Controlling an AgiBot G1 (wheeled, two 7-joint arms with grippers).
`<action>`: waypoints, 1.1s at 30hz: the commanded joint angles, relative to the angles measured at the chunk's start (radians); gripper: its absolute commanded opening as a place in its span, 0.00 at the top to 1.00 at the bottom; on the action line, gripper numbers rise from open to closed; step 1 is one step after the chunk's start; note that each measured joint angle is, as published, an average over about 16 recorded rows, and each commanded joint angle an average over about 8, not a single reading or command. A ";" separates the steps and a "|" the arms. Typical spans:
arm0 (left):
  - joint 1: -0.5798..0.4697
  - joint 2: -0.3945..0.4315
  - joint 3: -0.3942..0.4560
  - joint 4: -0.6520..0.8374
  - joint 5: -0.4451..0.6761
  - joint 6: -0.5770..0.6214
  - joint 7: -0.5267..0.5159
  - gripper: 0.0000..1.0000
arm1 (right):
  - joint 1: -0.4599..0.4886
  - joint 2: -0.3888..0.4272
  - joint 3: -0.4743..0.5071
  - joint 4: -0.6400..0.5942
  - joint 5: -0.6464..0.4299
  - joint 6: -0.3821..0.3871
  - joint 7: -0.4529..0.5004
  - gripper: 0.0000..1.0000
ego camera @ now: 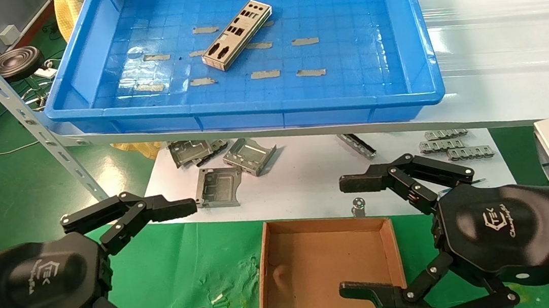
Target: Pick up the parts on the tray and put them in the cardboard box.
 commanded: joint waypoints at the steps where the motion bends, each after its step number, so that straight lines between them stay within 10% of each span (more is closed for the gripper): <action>1: 0.000 0.000 0.000 0.000 0.000 0.000 0.000 0.00 | 0.000 0.000 0.000 0.000 0.000 0.000 0.000 0.00; 33: 0.000 0.000 0.000 0.000 0.000 0.000 0.000 0.00 | 0.000 0.000 0.000 0.000 0.000 0.000 0.000 0.00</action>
